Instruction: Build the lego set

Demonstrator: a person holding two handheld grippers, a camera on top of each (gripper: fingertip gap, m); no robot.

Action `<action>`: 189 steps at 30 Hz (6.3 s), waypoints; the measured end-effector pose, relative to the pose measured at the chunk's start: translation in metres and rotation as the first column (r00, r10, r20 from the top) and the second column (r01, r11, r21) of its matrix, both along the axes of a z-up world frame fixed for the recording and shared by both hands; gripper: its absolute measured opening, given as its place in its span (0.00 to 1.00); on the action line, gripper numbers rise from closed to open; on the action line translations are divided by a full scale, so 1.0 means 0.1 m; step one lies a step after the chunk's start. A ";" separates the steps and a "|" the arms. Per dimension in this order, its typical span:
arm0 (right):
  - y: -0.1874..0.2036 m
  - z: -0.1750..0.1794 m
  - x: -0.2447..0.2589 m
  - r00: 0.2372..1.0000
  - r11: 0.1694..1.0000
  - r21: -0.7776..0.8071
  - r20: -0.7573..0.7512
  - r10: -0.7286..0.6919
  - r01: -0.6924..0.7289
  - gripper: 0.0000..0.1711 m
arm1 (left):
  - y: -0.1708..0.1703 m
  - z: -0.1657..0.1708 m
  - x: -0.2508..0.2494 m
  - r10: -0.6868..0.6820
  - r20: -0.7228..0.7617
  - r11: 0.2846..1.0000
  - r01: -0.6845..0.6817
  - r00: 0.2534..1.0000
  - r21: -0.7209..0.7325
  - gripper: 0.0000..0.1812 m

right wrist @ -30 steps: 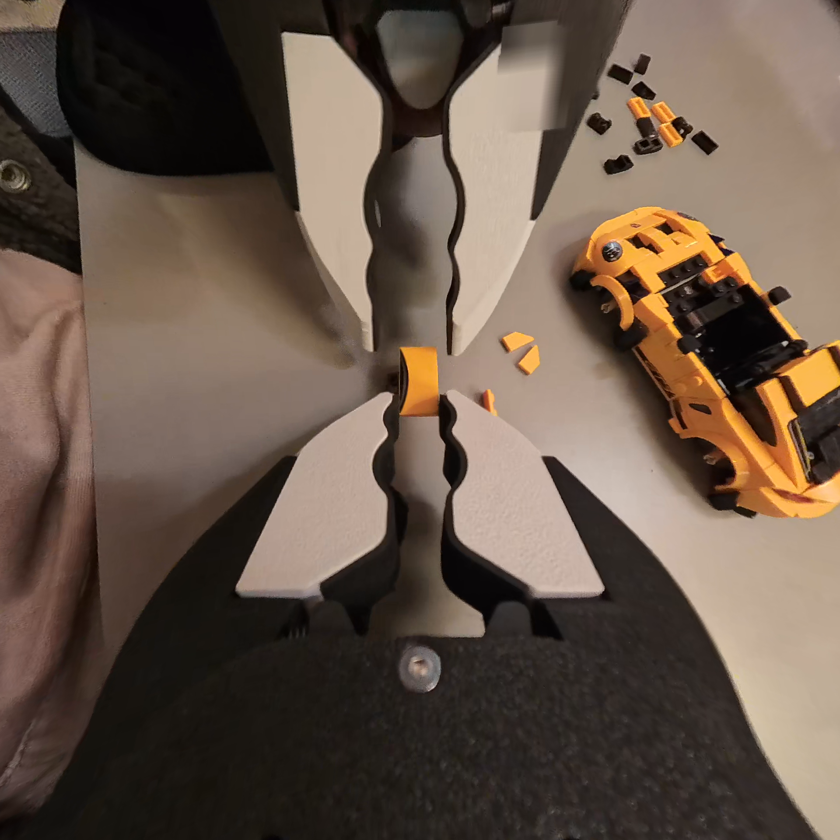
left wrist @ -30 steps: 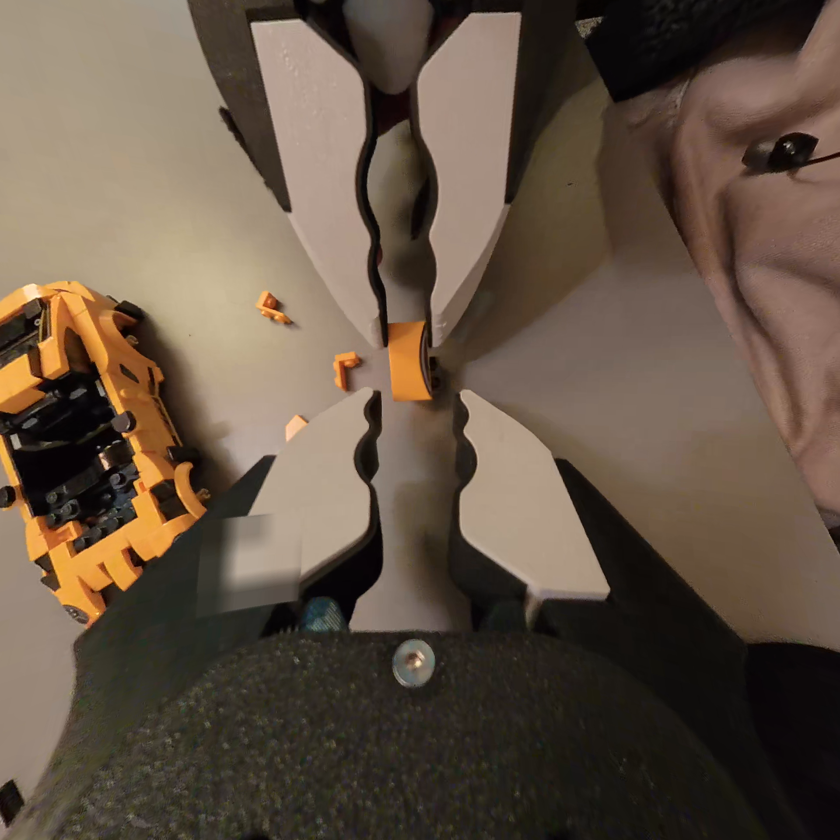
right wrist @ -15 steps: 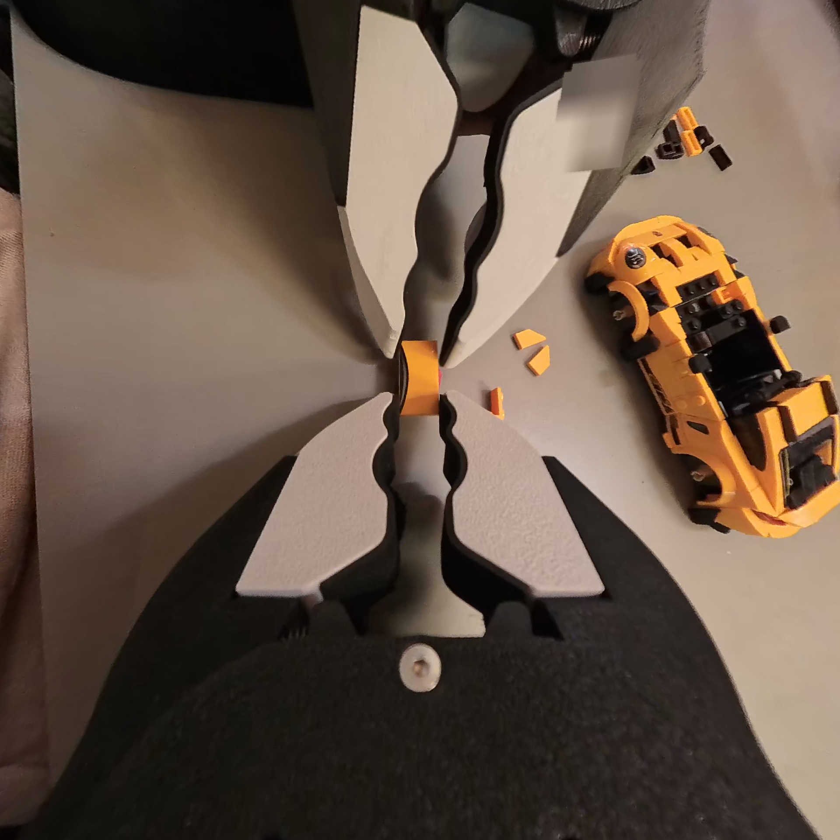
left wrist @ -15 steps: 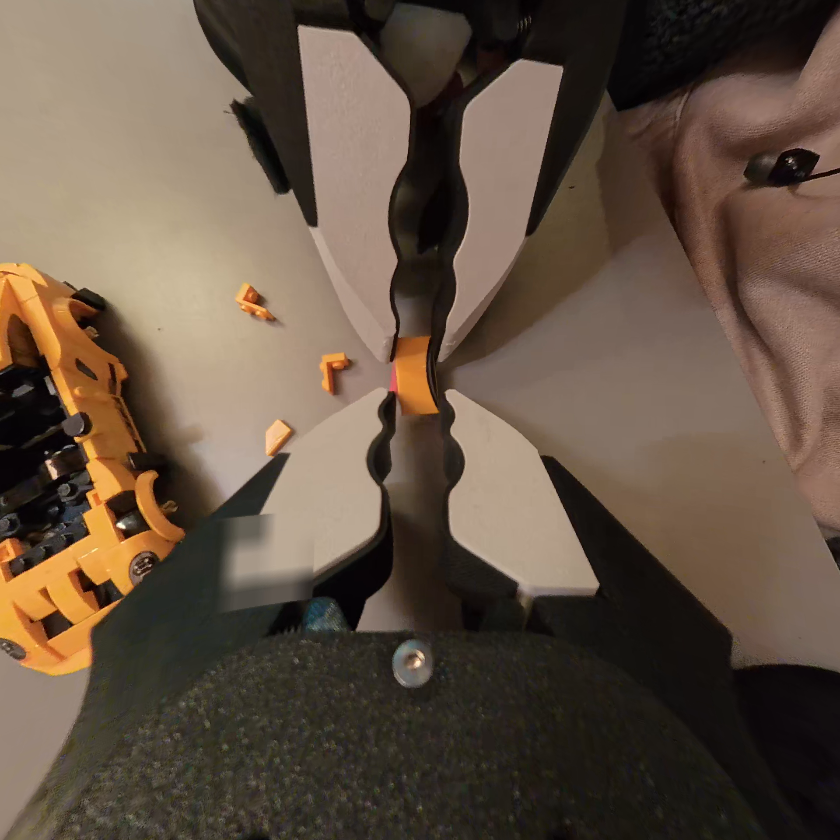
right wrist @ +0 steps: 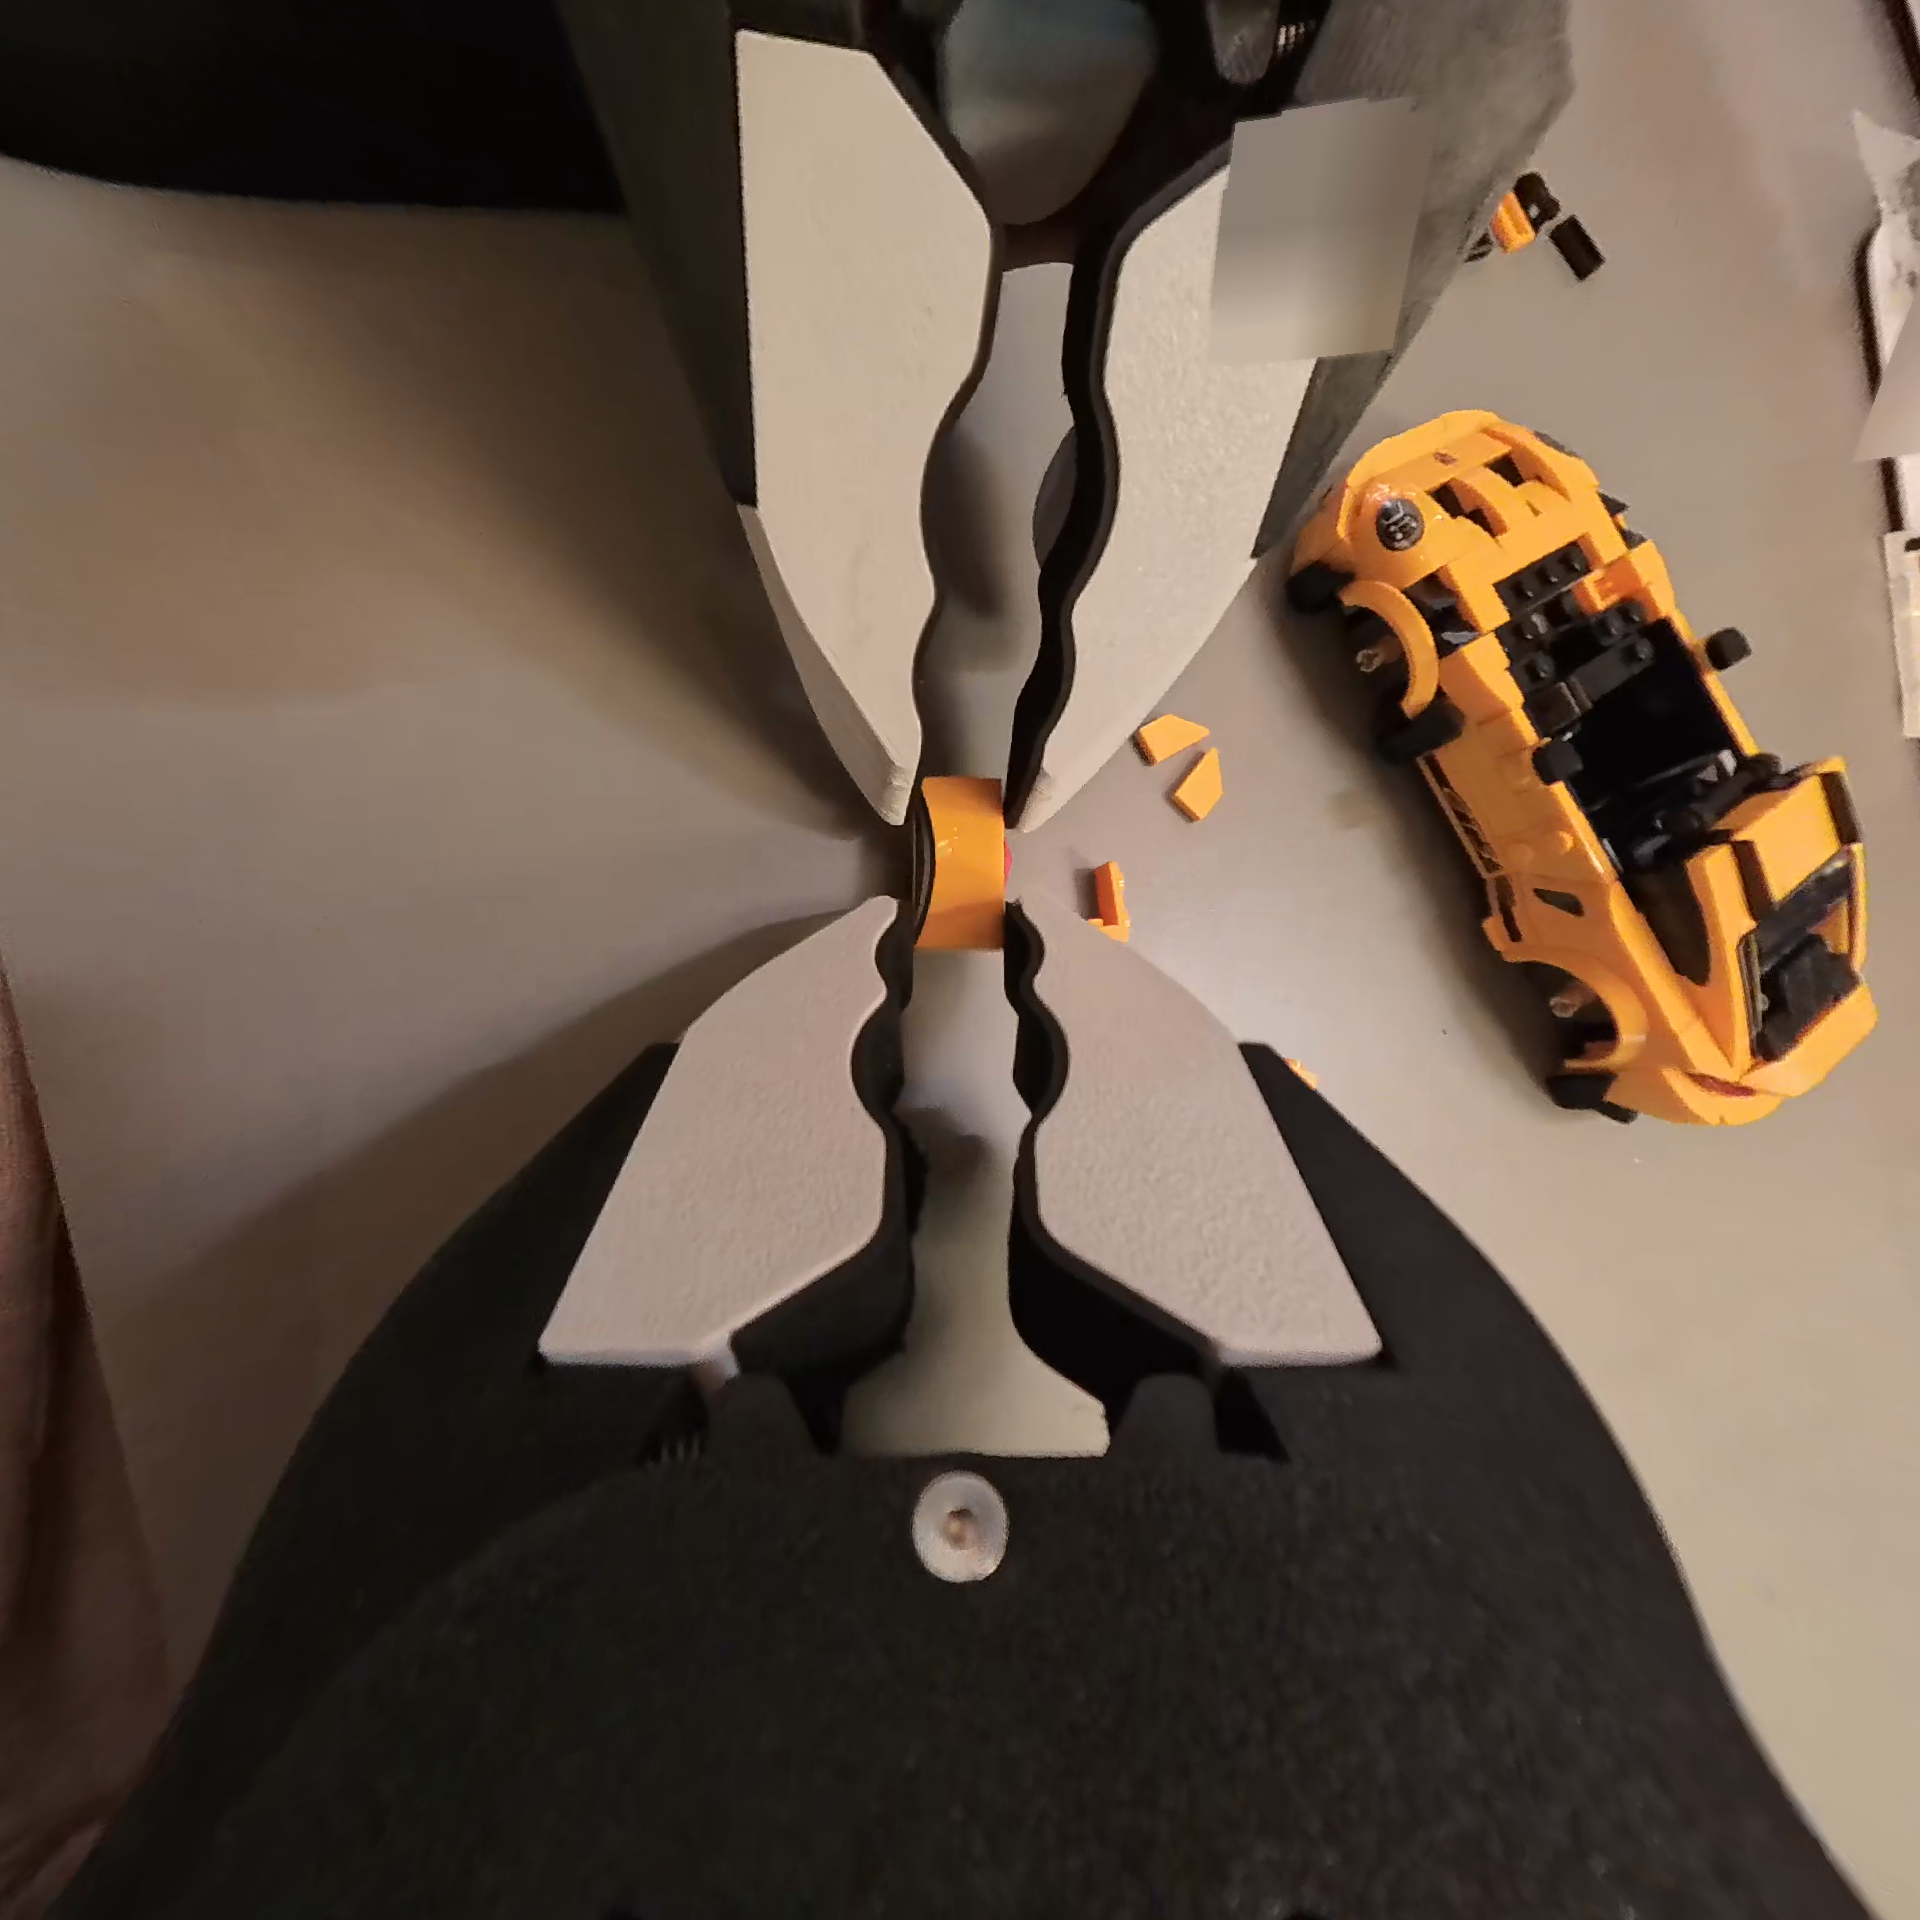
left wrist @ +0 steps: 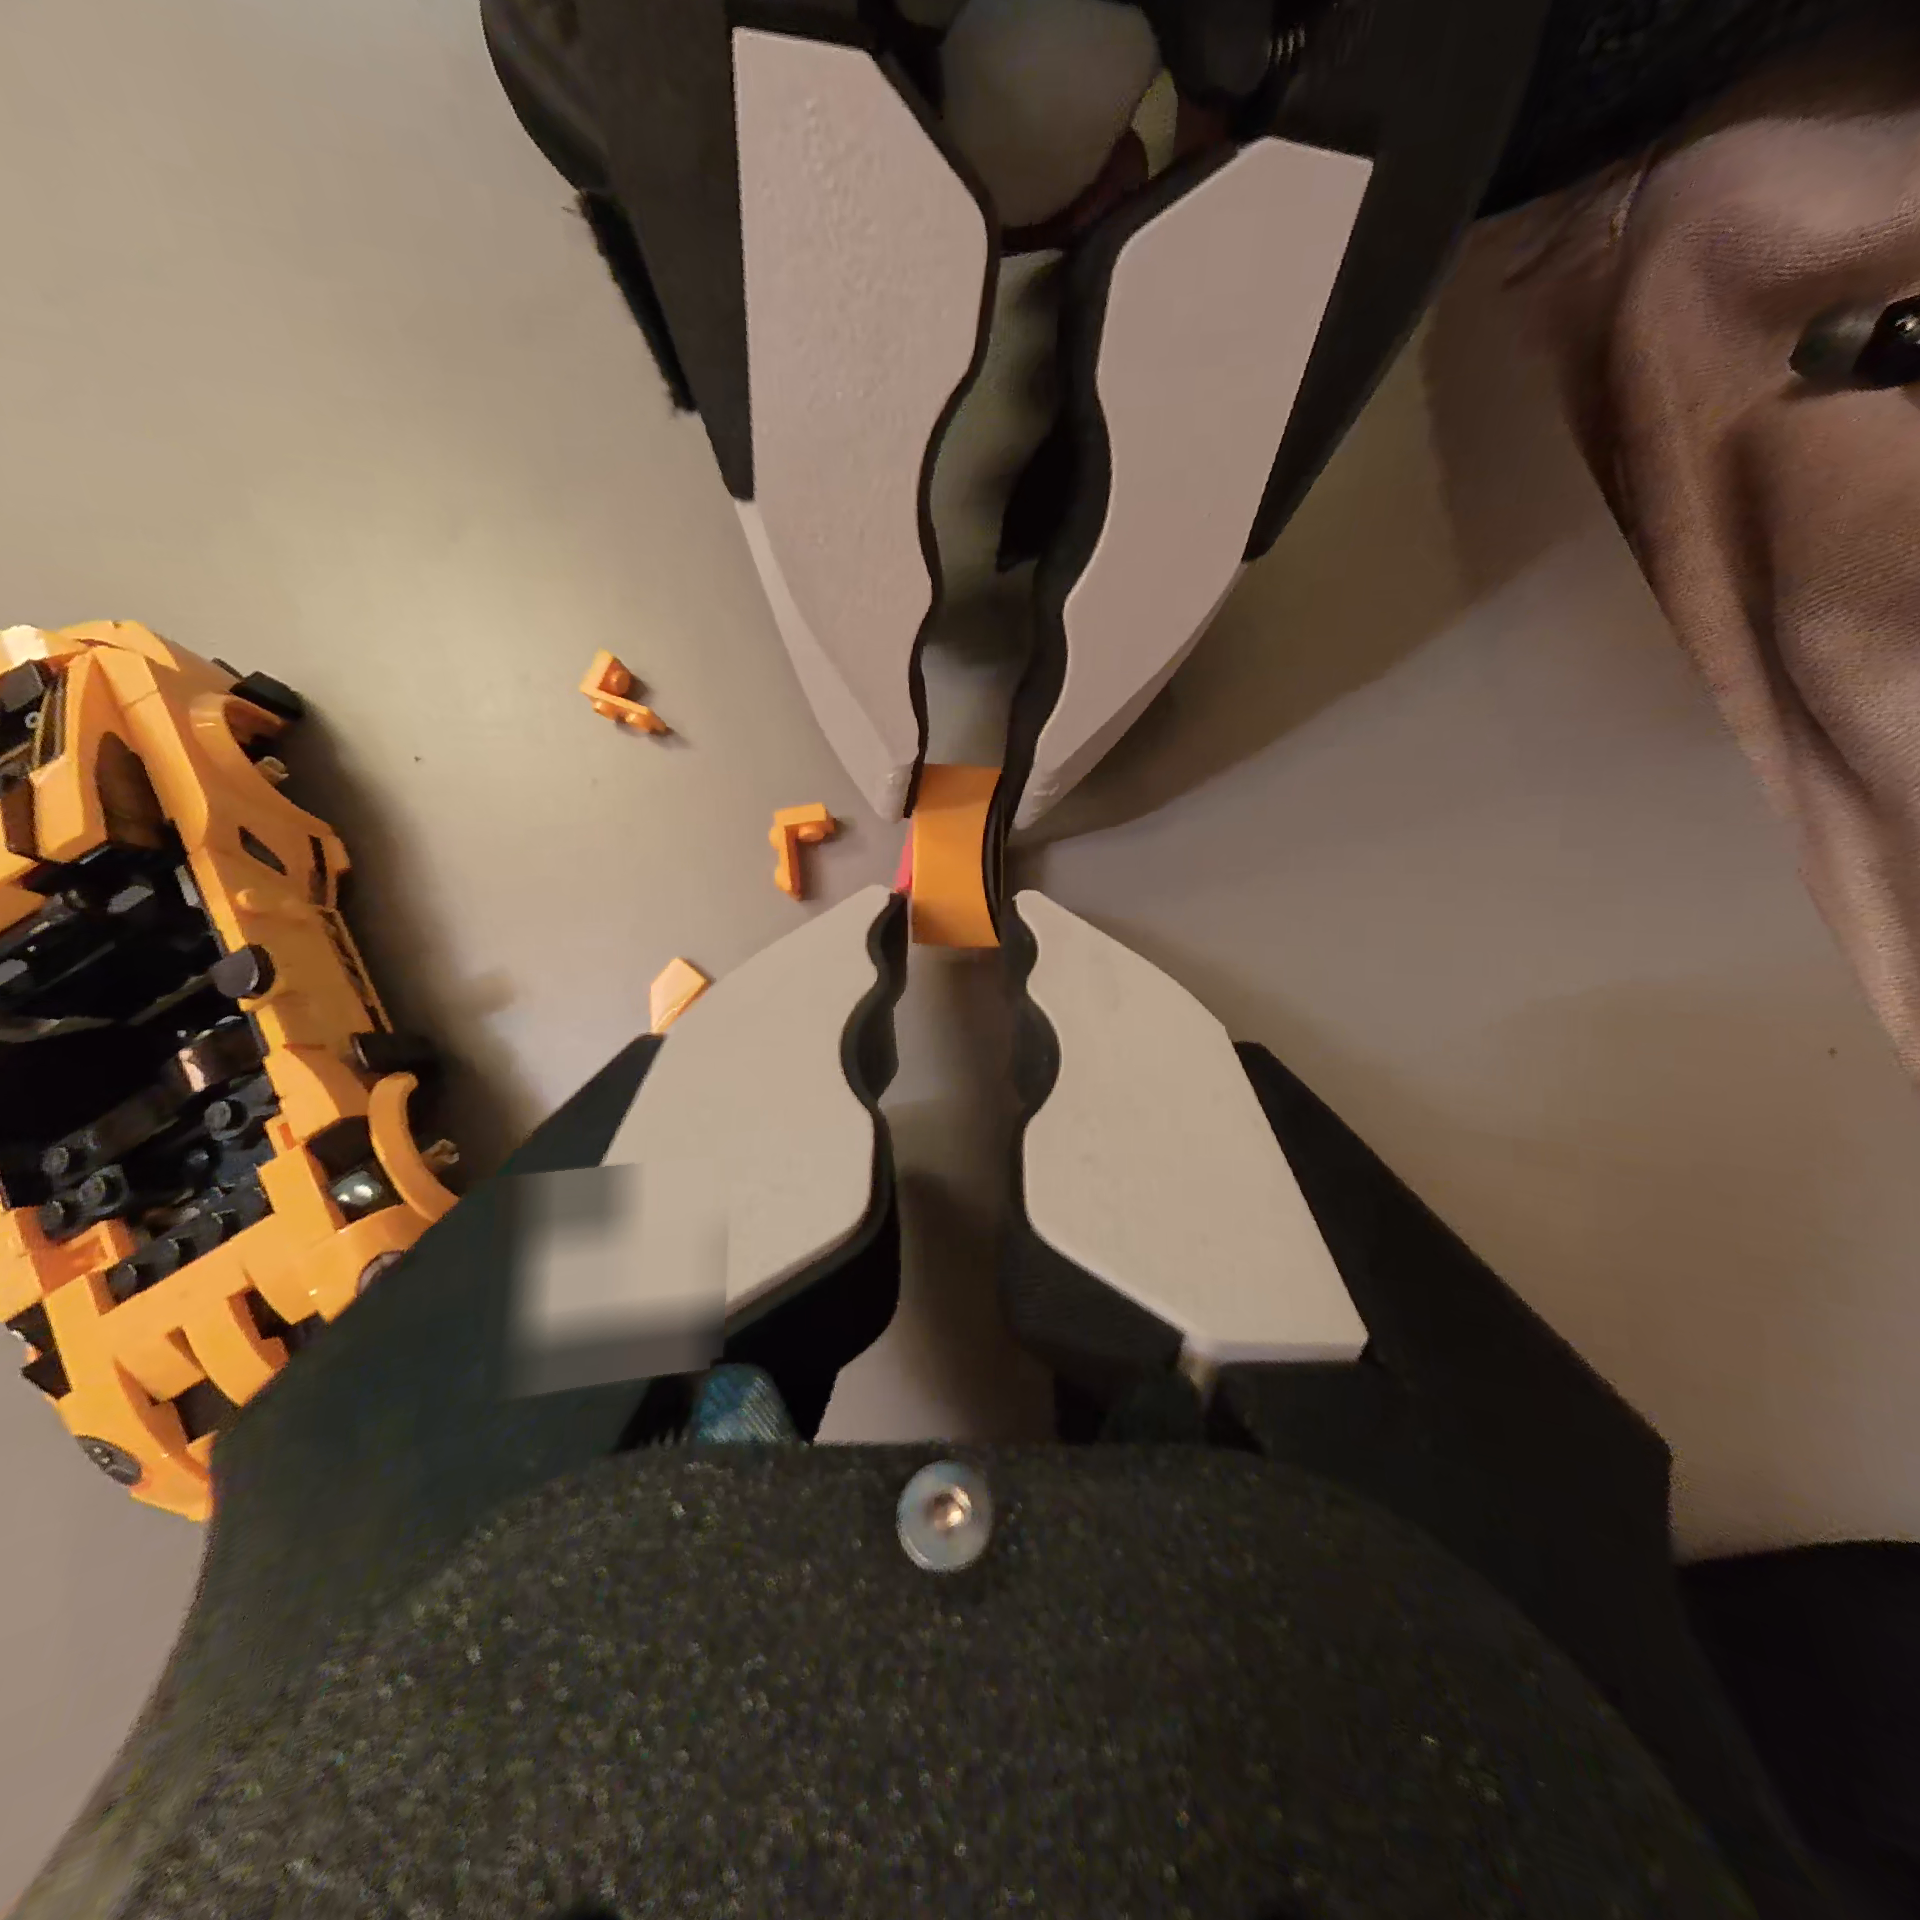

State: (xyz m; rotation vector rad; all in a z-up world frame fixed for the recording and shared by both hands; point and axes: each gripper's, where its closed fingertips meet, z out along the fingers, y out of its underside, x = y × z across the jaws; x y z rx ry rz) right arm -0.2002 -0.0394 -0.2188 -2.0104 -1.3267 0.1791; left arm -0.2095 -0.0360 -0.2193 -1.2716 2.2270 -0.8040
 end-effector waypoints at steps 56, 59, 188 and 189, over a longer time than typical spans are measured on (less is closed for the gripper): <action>-0.02 0.08 -0.03 0.885 0.898 -0.438 -0.407 -0.225 0.027 0.11 | 0.04 0.04 0.03 -0.087 0.083 0.990 0.077 0.993 0.120 0.12; -0.03 0.07 -0.02 0.898 0.905 -0.424 -0.385 -0.214 0.034 0.11 | 0.06 0.08 0.02 -0.078 0.091 0.991 0.067 0.993 0.115 0.12; -0.08 0.30 0.07 0.989 0.986 -0.075 -0.027 0.145 -0.146 0.12 | -0.10 0.17 0.12 0.170 0.053 0.979 -0.162 0.984 -0.121 0.09; -0.07 0.29 0.05 0.989 0.987 -0.071 -0.020 0.146 -0.147 0.12 | -0.12 0.20 0.12 0.166 0.063 0.980 -0.157 0.984 -0.123 0.09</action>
